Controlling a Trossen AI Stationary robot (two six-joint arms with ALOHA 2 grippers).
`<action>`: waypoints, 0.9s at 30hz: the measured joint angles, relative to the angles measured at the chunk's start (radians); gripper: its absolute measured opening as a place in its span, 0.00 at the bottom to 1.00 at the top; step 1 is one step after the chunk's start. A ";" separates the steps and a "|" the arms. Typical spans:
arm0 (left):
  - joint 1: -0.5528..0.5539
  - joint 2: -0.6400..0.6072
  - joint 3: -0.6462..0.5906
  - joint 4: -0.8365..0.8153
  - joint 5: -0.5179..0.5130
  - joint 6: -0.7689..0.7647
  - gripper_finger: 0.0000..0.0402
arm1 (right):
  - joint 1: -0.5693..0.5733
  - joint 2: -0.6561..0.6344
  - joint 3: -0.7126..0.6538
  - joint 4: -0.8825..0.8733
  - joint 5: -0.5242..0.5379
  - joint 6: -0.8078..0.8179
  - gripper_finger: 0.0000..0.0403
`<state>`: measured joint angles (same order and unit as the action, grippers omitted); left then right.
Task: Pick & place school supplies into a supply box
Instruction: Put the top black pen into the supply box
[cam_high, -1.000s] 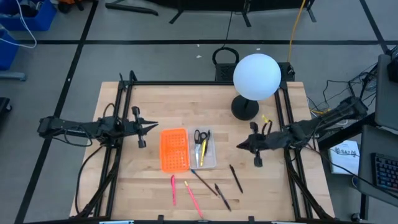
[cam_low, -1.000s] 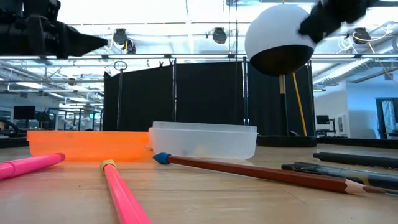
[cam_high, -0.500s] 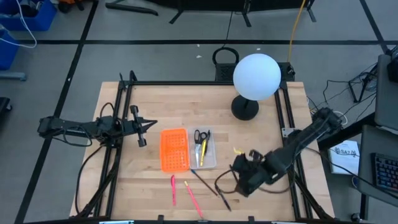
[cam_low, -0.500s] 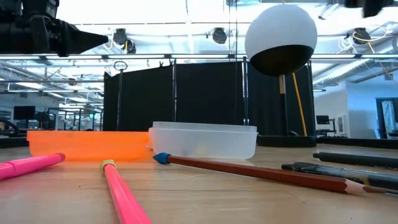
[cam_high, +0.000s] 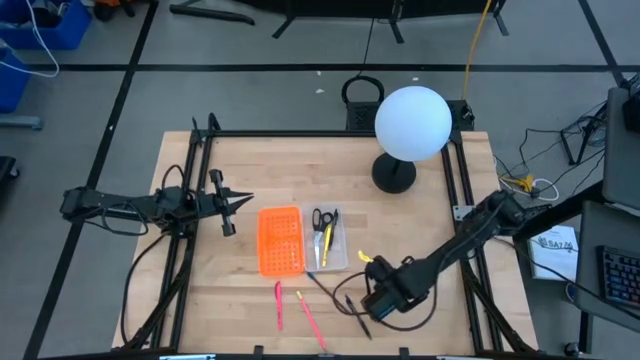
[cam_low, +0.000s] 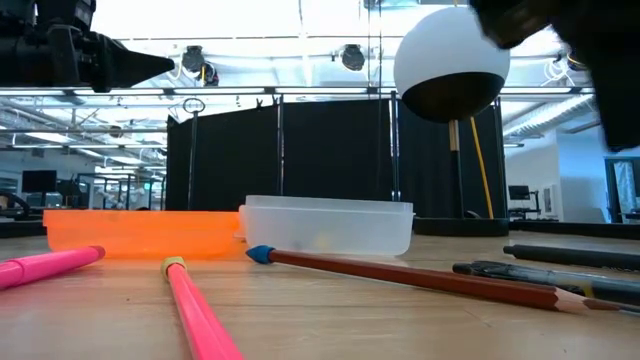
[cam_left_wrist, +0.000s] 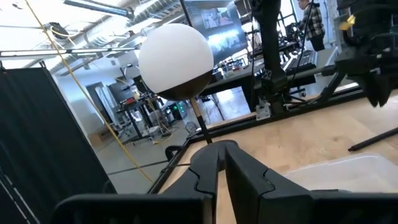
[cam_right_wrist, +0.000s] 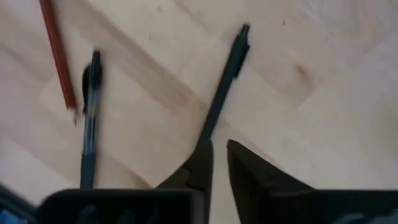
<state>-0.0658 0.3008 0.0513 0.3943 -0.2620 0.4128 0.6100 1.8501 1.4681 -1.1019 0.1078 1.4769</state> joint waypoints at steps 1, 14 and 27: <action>0.000 0.000 0.000 0.000 0.000 0.001 0.09 | -0.007 0.009 0.000 0.006 -0.001 0.001 0.16; 0.000 0.000 0.000 0.000 0.002 0.004 0.09 | -0.027 0.057 -0.008 0.042 -0.008 0.097 0.50; 0.000 0.000 0.000 -0.001 0.002 -0.007 0.09 | 0.007 0.057 -0.219 0.299 -0.010 0.180 0.49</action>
<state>-0.0658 0.3008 0.0517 0.3934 -0.2600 0.4060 0.6170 1.9069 1.2495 -0.8027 0.0976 1.6566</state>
